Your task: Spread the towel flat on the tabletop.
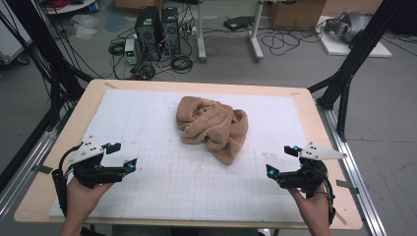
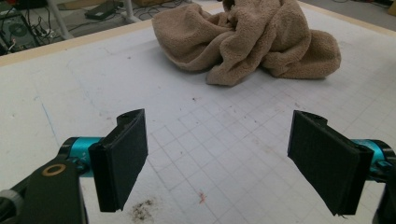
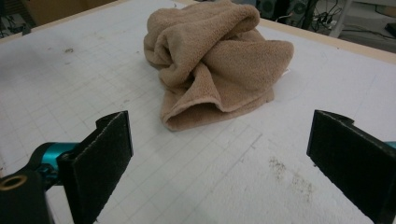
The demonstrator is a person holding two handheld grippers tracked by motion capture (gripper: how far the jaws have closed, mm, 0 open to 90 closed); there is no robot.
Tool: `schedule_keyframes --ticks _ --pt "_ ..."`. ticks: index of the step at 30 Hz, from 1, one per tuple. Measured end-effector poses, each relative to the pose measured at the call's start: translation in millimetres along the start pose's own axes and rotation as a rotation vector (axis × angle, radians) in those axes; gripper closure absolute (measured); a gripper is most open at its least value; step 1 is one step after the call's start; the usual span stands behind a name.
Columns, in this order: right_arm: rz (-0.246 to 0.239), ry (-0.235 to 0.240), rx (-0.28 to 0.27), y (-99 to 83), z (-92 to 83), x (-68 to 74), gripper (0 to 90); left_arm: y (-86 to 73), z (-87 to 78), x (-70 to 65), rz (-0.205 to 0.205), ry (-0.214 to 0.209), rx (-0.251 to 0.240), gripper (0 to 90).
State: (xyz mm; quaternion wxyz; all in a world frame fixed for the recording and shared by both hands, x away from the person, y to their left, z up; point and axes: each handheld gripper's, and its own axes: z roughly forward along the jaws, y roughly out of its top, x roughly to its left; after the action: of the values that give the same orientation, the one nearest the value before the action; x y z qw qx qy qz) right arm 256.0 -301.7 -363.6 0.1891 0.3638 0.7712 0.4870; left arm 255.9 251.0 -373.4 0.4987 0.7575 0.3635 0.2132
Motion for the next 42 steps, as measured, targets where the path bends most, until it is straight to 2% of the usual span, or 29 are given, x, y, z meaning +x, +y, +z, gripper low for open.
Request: schedule_keyframes --ticks 8,12,13,14,19,24,25,26,29,30,33,35,38,42 --pt "-0.024 0.021 0.002 20.5 17.5 -0.6 5.9 2.1 -1.8 -0.6 0.007 -0.001 -0.003 20.4" --pt "-0.049 0.048 0.018 36.8 40.4 -2.1 5.9 0.8 -3.1 0.8 -0.004 0.002 -0.009 20.4" --pt "-0.049 0.048 0.018 36.8 40.4 -2.1 5.9 0.6 -3.2 1.1 -0.004 0.003 -0.008 20.4" --pt "-0.061 0.044 0.026 44.1 49.9 -2.2 5.9 0.5 -3.4 1.4 -0.001 0.002 -0.006 20.4" --pt "-0.082 0.031 0.02 58.2 65.2 -2.7 5.9 1.2 -3.2 3.4 0.0 0.001 -0.002 20.4" --pt "-0.097 0.04 0.032 74.5 85.4 -3.9 5.9 3.2 -0.9 4.6 -0.006 -0.003 -0.007 20.4" --pt "-0.092 0.044 0.036 79.3 93.9 -4.6 6.0 3.8 -0.4 5.0 -0.004 -0.004 -0.003 20.4" --pt "-0.092 0.044 0.036 79.3 93.9 -4.6 6.0 4.2 0.5 4.6 -0.008 -0.005 -0.005 20.4" --pt "-0.101 0.039 0.041 87.3 111.4 -3.6 6.0 5.4 1.7 3.4 -0.001 -0.008 -0.006 20.4" --pt "-0.101 0.039 0.041 87.3 111.4 -3.6 6.0 5.9 1.9 3.3 0.003 -0.009 -0.005 20.4" --pt "-0.089 0.042 0.039 91.2 129.2 -4.9 6.1 6.7 2.8 3.3 0.002 -0.01 -0.006 20.4" --pt "-0.088 0.037 0.046 90.7 133.6 -5.4 6.1 6.8 3.3 3.4 -0.002 -0.009 -0.007 20.4" --pt "-0.072 0.044 0.07 87.0 152.7 -8.0 6.1 7.0 3.5 3.3 -0.002 -0.011 -0.006 20.4" --pt "-0.084 0.044 0.095 84.4 171.2 -5.8 13.5 7.1 4.4 3.4 -0.001 -0.01 -0.006 20.4"
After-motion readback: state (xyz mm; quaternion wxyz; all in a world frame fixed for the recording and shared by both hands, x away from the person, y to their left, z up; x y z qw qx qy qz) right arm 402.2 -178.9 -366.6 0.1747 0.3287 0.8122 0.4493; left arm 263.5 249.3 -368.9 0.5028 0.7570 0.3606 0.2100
